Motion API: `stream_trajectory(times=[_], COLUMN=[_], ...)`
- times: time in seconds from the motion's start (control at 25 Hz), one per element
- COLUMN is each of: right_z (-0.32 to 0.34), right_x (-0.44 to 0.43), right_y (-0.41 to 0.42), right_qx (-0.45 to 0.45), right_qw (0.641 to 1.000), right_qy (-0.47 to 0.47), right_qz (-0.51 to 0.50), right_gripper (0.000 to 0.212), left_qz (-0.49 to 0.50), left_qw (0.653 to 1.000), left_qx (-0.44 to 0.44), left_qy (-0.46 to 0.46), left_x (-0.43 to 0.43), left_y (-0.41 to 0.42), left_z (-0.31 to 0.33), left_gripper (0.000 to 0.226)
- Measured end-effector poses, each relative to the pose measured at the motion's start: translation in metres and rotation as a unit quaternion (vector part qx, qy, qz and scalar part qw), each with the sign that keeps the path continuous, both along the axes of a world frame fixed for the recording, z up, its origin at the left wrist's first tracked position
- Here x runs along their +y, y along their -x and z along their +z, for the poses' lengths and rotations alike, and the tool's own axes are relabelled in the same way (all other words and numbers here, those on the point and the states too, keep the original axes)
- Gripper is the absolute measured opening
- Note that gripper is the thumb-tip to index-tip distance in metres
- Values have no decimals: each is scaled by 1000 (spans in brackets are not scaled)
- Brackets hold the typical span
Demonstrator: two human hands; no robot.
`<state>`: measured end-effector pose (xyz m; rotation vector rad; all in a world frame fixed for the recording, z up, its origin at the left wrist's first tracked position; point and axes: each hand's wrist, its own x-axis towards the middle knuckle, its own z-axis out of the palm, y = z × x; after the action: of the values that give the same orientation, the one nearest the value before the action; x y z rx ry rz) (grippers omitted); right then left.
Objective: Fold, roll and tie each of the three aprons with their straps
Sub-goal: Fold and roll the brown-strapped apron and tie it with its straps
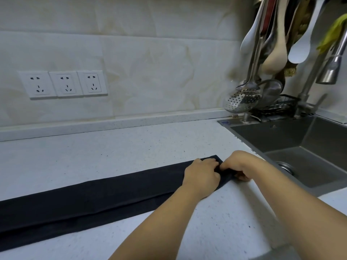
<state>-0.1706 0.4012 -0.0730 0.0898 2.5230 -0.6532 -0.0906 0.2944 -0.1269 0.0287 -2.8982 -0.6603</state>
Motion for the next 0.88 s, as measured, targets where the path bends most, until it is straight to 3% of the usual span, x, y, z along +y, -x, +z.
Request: stream_trajectory(times=[0.24, 0.36, 0.48, 0.6, 0.68, 0.88], right_z=[-7, -10, -17, -30, -35, -43], right_x=[2, 2, -2, -10, -12, 0], right_y=[-6, -10, -25, -51, -60, -62], right_qx=[45, 71, 214, 379, 415, 415], right_qw=[986, 983, 973, 896, 869, 857], right_qy=[141, 155, 29, -111, -142, -150], right_qz=[-79, -64, 77, 204, 229, 267], right_gripper=[11, 7, 12, 24, 23, 24], left_qz=[8, 14, 25, 24, 39, 41], left_qw=[999, 999, 999, 1000, 999, 997], left_qx=[16, 16, 32, 11, 16, 36], left_qy=[30, 28, -14, -14, 6, 61], left_x=[-1, 1, 1, -2, -2, 3], left_y=[4, 1, -1, -1, -1, 1], left_z=[-4, -4, -1, -3, -6, -6], left_gripper=[30, 29, 28, 52, 46, 34])
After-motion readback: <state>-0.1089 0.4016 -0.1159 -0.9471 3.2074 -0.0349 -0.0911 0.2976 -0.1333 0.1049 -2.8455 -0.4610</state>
